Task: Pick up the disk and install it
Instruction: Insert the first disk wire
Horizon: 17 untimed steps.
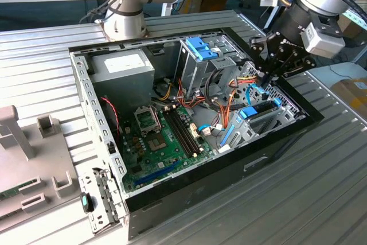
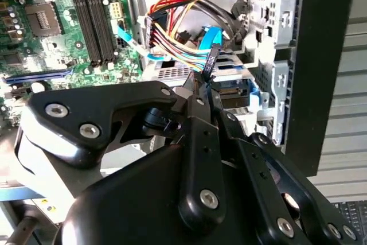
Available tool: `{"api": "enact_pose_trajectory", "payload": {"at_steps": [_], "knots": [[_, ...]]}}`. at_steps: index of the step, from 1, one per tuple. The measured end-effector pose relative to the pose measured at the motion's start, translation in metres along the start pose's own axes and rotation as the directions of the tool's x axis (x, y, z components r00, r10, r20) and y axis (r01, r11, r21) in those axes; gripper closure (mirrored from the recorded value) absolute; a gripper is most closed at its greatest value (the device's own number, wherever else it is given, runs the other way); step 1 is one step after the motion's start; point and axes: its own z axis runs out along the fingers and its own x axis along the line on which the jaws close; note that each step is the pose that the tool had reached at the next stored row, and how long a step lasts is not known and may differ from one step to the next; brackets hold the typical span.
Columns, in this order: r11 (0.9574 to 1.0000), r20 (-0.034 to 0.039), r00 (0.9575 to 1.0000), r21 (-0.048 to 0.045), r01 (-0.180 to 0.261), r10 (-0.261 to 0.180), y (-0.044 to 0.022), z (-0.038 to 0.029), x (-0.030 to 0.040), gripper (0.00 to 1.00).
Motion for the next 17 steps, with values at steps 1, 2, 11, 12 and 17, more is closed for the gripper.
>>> {"api": "enact_pose_trajectory", "payload": {"at_steps": [1, 2, 11, 12, 17], "knots": [[1.0000, 0.0007, 1.0000, -0.0005, 0.000, 0.000, -0.0013, 0.0000, 0.0016, 0.85], [1.0000, 0.0025, 1.0000, -0.0013, 0.000, 0.000, -0.0041, 0.0001, 0.0051, 0.85], [0.9992, 0.0079, 0.9992, -0.0063, -0.039, 0.039, -0.0246, 0.0031, 0.0351, 0.85], [0.9988, 0.0071, 0.9988, -0.0062, -0.049, 0.049, -0.0244, 0.0038, 0.0351, 0.85], [0.9926, 0.0016, 0.9926, -0.0057, -0.121, 0.121, -0.0242, 0.0078, 0.0353, 0.85]]}}
